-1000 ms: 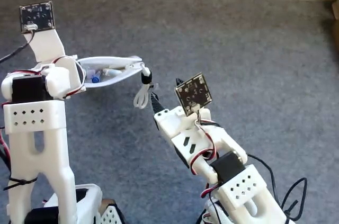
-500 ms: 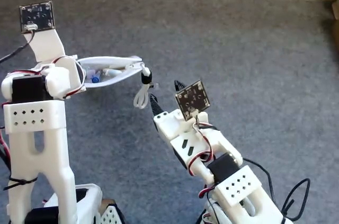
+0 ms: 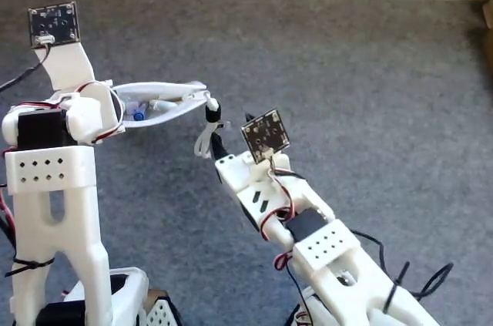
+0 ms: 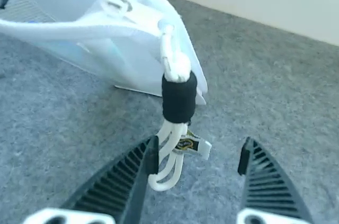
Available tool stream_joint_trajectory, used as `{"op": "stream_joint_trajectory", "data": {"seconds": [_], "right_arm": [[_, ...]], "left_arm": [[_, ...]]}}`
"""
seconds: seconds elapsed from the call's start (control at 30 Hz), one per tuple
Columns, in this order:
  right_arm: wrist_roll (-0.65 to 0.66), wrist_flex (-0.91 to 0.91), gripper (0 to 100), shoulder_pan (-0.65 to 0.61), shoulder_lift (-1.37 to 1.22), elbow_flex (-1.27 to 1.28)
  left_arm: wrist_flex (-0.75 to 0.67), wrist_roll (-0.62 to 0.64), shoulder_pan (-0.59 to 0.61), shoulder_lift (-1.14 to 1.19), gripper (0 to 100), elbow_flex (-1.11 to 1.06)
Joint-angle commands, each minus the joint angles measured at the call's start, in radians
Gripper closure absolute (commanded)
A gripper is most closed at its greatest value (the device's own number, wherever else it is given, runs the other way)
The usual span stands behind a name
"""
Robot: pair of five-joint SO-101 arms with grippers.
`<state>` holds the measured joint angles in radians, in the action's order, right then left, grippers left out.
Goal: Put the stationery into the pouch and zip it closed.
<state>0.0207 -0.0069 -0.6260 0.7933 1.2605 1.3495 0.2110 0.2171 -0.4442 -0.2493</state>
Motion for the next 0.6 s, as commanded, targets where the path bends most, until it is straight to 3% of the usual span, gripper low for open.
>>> {"op": "stream_joint_trajectory", "data": {"seconds": [0.0, 0.57], "right_arm": [[0.002, -0.136, 76.3, 0.016, -0.070, -0.065], [0.000, -0.424, 76.3, 0.002, -0.186, -0.065]], "left_arm": [[-0.021, 0.002, 0.012, 0.004, 99, -0.012], [-0.021, 0.002, 0.012, 0.008, 99, -0.012]]}}
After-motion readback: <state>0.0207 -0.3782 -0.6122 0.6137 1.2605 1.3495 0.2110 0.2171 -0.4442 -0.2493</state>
